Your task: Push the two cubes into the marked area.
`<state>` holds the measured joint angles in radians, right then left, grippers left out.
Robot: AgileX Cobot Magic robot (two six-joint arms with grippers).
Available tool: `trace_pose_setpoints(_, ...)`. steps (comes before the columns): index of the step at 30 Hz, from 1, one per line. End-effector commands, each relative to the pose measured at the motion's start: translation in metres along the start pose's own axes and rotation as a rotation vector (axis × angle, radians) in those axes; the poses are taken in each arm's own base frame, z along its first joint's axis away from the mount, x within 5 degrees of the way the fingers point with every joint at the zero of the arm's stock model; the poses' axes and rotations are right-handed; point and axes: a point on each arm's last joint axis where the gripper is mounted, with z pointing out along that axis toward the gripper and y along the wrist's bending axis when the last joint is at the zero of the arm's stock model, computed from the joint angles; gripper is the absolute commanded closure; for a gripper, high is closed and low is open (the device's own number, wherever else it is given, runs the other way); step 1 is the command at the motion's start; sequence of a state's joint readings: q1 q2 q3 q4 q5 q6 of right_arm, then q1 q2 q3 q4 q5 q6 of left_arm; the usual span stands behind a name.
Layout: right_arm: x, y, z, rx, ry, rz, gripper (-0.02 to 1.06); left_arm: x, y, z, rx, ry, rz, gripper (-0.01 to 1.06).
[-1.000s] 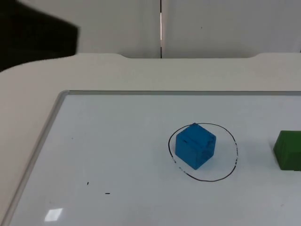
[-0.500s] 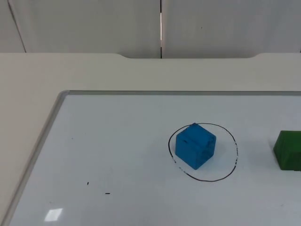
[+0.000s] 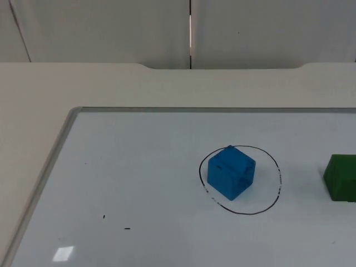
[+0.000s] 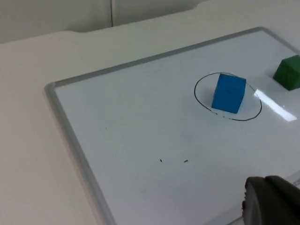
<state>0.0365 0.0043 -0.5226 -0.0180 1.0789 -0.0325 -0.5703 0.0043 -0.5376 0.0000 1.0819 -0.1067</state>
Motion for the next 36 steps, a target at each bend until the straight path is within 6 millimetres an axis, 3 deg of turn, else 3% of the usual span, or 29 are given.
trace_pose_setpoints(1,0.002,0.000,0.001,0.005,0.002,0.000,-0.01,0.005,0.000,0.003,0.003,0.027,0.001,1.05)
trace_pose_setpoints(22,0.000,0.000,0.002,0.000,0.004,0.003,-0.01,0.008,0.000,0.009,0.009,0.030,0.030,1.05)
trace_pose_setpoints(29,-0.030,-0.001,0.021,-0.006,0.089,0.002,0.01,0.008,0.000,0.009,0.009,0.030,0.030,1.05)
trace_pose_setpoints(36,-0.060,-0.001,0.062,-0.009,0.209,-0.002,0.09,0.008,0.000,0.009,0.009,0.030,0.030,1.05)
